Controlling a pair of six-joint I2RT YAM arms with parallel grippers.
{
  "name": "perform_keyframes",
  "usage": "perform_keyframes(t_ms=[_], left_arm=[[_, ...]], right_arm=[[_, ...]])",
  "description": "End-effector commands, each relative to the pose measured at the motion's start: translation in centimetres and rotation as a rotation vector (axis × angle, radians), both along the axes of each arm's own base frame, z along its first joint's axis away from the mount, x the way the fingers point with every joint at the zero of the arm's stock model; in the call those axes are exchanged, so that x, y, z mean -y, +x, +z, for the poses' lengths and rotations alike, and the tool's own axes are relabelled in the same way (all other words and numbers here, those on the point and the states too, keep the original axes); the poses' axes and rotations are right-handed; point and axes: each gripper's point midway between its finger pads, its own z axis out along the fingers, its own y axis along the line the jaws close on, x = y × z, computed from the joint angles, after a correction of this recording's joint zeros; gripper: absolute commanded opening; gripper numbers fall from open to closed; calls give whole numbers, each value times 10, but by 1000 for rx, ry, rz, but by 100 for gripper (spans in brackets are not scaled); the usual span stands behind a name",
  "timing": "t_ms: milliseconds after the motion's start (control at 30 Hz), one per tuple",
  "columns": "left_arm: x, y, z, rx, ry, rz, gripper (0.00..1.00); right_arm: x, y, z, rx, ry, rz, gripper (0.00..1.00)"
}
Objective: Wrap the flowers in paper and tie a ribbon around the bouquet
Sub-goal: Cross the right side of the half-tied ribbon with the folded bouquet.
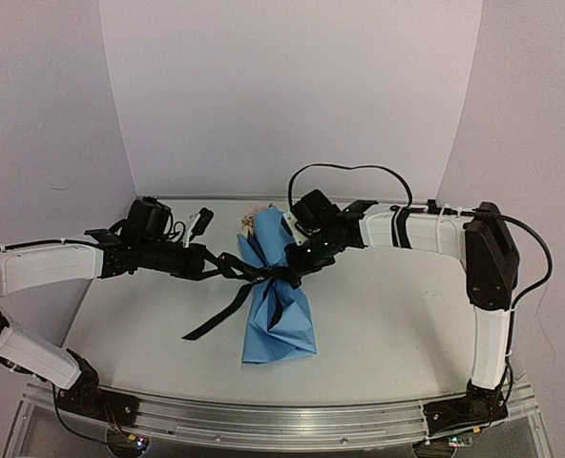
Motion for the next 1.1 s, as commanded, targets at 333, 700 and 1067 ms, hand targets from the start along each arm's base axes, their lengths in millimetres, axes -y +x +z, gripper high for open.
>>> perform_keyframes(t_ms=[333,700,1067], left_arm=[[5,3,9,30,-25,-9,0],[8,3,5,21,-33,-26,0],[10,5,8,23,-33,-33,0]], right_arm=[[-19,-20,5,-32,54,-3,4],[0,-21,2,4,9,-67,22],[4,-5,32,101,13,-92,32]])
